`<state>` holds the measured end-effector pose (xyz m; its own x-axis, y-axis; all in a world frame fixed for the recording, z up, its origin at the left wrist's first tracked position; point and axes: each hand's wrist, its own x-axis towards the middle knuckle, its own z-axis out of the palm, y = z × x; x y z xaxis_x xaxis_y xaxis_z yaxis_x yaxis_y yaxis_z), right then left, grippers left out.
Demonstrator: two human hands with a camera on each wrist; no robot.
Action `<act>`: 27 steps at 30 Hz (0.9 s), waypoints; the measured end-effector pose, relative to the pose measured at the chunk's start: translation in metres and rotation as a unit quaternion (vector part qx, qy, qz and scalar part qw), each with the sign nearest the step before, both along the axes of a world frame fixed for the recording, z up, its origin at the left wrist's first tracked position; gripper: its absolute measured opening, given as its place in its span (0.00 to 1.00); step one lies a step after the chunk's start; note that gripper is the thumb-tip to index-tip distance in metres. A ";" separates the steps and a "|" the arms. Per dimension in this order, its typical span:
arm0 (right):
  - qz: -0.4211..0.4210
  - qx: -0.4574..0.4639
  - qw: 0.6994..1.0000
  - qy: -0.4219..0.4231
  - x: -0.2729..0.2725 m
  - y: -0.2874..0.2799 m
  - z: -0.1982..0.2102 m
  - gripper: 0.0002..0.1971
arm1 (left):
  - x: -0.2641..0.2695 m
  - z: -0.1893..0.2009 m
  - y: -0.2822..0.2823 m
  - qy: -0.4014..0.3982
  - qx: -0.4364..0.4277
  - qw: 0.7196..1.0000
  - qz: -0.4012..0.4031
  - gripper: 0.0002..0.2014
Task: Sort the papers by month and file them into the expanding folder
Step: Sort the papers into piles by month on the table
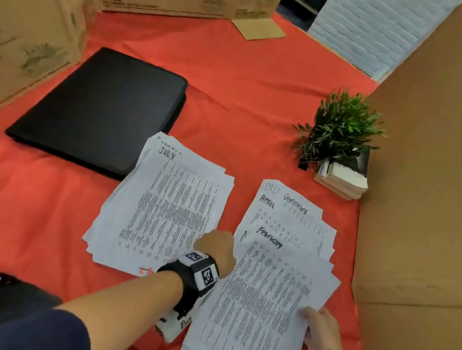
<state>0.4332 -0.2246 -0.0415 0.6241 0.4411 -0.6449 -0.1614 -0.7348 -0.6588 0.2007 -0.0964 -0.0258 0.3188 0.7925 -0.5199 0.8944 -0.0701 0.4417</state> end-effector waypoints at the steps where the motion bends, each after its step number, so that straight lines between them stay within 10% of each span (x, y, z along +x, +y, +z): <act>1: 0.001 0.001 1.000 0.002 0.000 0.001 -0.003 0.06 | 0.003 0.001 -0.002 -0.001 0.020 1.000 0.000 0.11; 5: -0.009 0.045 0.999 -0.005 0.000 0.006 -0.004 0.26 | 0.005 0.005 -0.002 -0.020 0.075 0.997 -0.011 0.11; 10: 0.036 0.109 0.993 0.003 -0.006 0.008 0.019 0.16 | -0.001 -0.012 0.016 -0.088 -0.007 0.995 0.051 0.05; 15: 0.008 0.134 0.991 -0.002 0.003 0.015 0.022 0.17 | -0.016 -0.021 0.025 -0.183 -0.041 0.965 0.184 0.25; 24: -0.058 0.131 0.986 0.090 0.019 0.017 0.022 0.28 | -0.016 -0.009 0.034 -0.102 0.070 0.971 0.205 0.18; 27: -0.025 0.144 0.981 0.131 0.018 0.022 0.033 0.30 | -0.010 -0.007 0.026 -0.153 0.128 0.960 0.199 0.34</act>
